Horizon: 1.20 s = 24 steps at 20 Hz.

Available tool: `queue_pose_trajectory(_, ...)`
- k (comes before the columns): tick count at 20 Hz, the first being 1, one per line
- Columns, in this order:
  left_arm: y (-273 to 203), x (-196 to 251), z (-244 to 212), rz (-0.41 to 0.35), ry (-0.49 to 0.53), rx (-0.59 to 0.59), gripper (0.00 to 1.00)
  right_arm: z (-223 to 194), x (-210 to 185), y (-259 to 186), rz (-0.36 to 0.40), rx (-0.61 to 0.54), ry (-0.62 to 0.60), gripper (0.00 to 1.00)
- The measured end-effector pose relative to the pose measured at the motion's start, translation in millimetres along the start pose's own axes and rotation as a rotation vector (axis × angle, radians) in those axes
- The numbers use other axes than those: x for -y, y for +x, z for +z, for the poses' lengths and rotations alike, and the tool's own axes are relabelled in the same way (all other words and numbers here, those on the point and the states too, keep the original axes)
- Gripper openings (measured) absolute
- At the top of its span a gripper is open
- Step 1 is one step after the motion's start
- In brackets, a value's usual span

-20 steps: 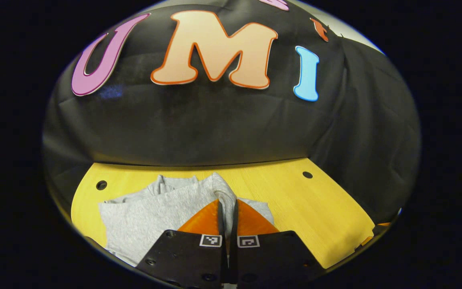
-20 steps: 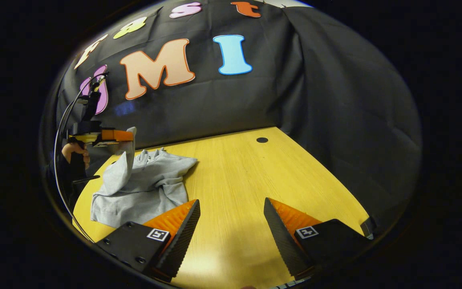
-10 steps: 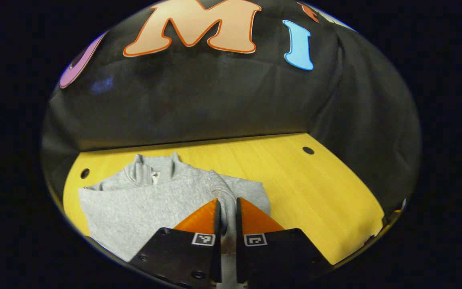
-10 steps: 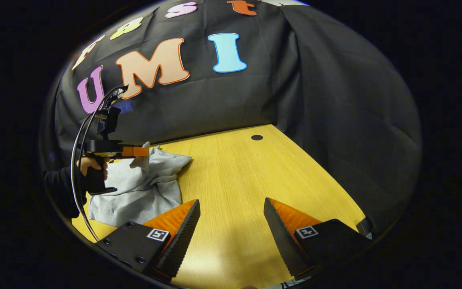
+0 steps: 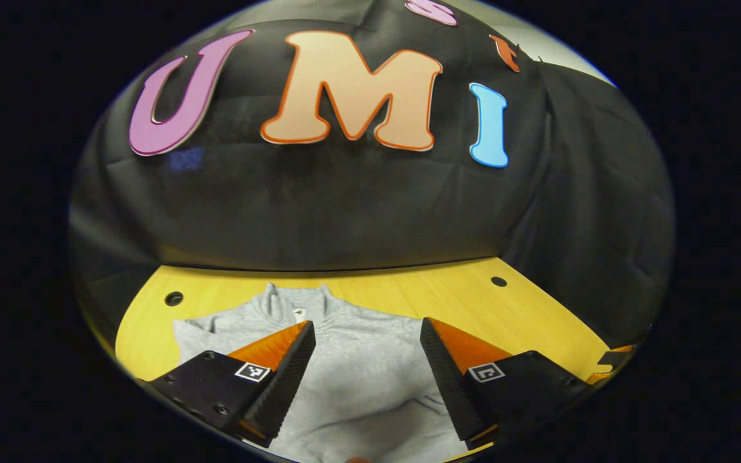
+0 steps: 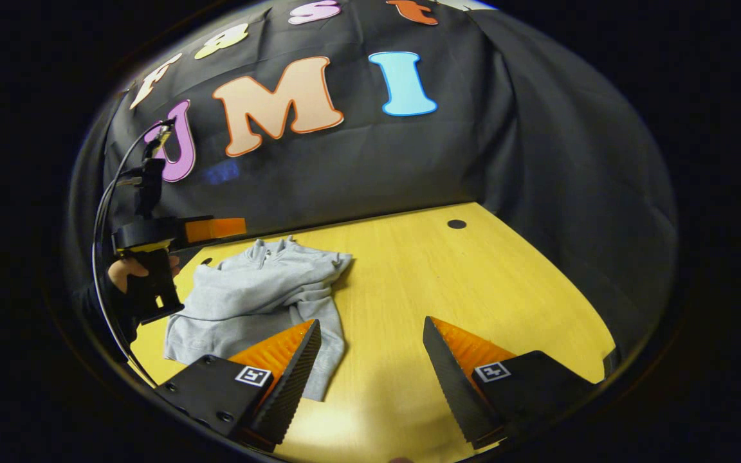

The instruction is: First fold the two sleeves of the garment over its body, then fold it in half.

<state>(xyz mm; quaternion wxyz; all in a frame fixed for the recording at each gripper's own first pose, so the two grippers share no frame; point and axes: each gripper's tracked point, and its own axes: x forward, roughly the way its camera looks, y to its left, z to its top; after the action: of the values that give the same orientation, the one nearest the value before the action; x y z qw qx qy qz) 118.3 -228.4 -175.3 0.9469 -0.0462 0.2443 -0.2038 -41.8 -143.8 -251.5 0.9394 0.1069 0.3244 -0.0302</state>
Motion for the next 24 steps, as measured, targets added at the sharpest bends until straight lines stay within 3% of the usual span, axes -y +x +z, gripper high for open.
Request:
queue_pose_trajectory(7, -78, -102, -17, 0.178, 0.039, 0.026, 0.95, -12, -50, 23, 0.073, -0.033, -0.046, 0.98)
queue_pose_trajectory(12, -120, -155, -59, 0.279, -0.032, -0.045, 0.95, -26, -71, 32, 0.087, -0.048, -0.100, 0.99)
queue_pose_trajectory(17, -164, -171, -124, 0.286, -0.101, -0.155, 0.95, -54, -73, 35, 0.086, -0.107, -0.162, 0.99)
queue_pose_trajectory(24, -184, -175, -209, 0.287, -0.118, -0.321, 0.96, -92, -68, 43, 0.044, -0.191, -0.186, 0.99)
